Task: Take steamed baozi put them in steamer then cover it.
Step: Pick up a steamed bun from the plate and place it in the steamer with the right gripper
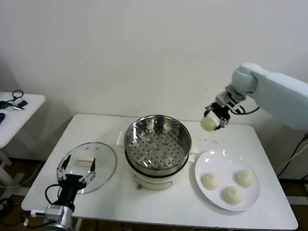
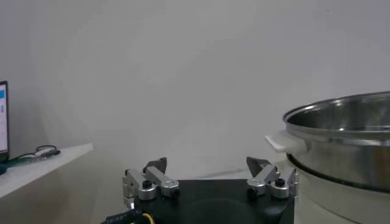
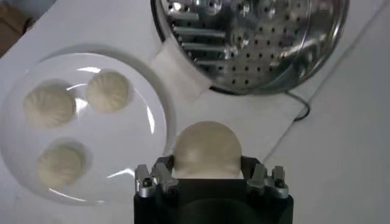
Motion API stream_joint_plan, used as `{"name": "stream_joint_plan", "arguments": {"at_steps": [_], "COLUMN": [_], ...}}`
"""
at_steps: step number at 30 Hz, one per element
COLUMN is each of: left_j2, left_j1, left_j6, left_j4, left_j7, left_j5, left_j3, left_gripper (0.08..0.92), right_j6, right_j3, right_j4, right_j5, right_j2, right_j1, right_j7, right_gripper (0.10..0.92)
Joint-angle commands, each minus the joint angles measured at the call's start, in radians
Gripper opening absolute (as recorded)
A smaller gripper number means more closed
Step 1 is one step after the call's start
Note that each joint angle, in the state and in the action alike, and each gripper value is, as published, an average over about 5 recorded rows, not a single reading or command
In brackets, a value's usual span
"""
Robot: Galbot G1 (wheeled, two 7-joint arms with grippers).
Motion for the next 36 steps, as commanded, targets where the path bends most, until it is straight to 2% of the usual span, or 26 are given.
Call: {"name": "stream_joint_plan", "arguments": {"at_steps": [1, 9, 19, 26, 36], "left_j2": [0.000, 0.008, 0.018, 0.023, 0.022], "left_j1": [0.002, 0.008, 0.013, 0.020, 0.019], "left_j6": [0.000, 0.000, -0.003, -0.008, -0.008], "left_j4": [-0.001, -0.004, 0.004, 0.006, 0.012], "left_j7": [0.000, -0.001, 0.000, -0.014, -0.015], "left_j5": [0.000, -0.006, -0.011, -0.012, -0.013], "left_j3": [0.000, -0.006, -0.003, -0.001, -0.001], "left_gripper": [0.823, 0.823, 0.823, 0.823, 0.823], "right_j6": [0.113, 0.226, 0.290, 0.304, 0.307], "right_j3": [-0.019, 0.095, 0.202, 0.231, 0.238], "right_j4": [0.052, -0.009, -0.128, -0.240, -0.249], "right_j5": [-0.057, -0.346, -0.578, -0.606, -0.637], "right_j2": [0.137, 0.290, 0.380, 0.429, 0.440], "right_j1": [0.079, -0.073, -0.253, -0.304, -0.329], "right_j7": [-0.011, 0.019, 0.057, 0.072, 0.071], "right_gripper": [0.712, 0.716, 0.721, 0.721, 0.725]}}
